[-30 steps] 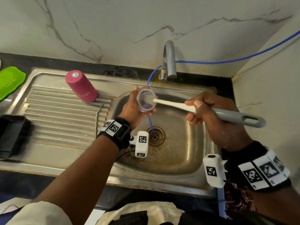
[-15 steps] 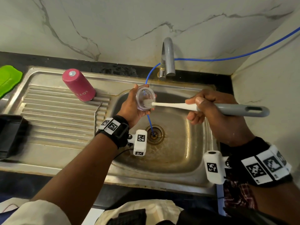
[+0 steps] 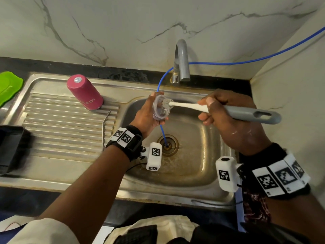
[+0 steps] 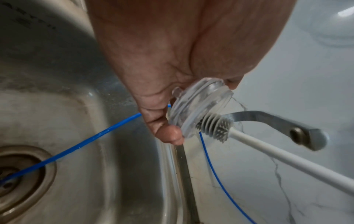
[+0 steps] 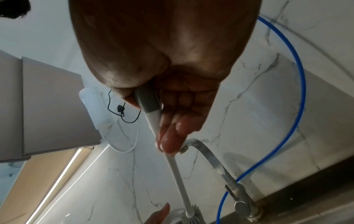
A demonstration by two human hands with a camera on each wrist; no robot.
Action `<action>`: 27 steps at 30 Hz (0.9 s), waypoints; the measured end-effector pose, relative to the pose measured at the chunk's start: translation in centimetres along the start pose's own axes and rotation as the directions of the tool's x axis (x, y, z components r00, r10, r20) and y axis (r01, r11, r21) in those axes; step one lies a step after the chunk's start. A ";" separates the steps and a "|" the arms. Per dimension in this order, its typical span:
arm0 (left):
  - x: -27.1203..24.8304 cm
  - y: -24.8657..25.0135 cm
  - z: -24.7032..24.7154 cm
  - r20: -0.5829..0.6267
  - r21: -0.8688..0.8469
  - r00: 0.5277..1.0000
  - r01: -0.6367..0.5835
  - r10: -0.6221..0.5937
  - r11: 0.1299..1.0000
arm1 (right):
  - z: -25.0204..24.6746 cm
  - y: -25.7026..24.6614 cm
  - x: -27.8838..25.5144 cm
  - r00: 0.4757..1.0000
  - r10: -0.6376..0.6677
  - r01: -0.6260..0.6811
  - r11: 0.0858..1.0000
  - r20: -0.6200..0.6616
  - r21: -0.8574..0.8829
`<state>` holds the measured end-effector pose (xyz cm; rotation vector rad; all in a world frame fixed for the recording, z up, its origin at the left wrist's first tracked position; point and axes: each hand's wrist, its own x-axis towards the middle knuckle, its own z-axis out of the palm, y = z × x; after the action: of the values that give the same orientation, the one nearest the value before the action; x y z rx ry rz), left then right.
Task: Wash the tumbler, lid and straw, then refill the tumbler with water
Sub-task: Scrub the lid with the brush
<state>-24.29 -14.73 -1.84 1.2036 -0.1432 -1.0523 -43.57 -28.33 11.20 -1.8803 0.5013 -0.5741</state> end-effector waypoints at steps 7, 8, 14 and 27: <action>-0.3 -0.8 -1.3 0.023 -0.160 0.999 0.051 -0.048 0.986 | 0.4 -0.3 -0.6 0.989 0.124 -0.138 0.972 0.086 0.189; -0.3 -0.6 -1.5 0.008 -0.187 0.999 0.050 -0.050 0.981 | 0.2 -0.1 -0.7 0.985 0.125 -0.144 0.973 0.117 0.182; -0.1 -0.5 -1.3 -0.011 -0.140 0.997 0.072 -0.074 0.988 | -1.1 -0.1 0.7 0.991 0.087 -0.092 0.994 0.102 0.050; -0.8 0.8 -1.4 0.064 -0.062 0.989 0.135 -0.131 0.989 | -0.6 0.2 0.2 0.984 -0.067 0.061 0.997 0.164 0.038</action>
<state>-23.50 -13.20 -1.42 1.1346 -0.0749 -1.2014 -43.80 -28.96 11.25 -1.8989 0.3221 -0.4612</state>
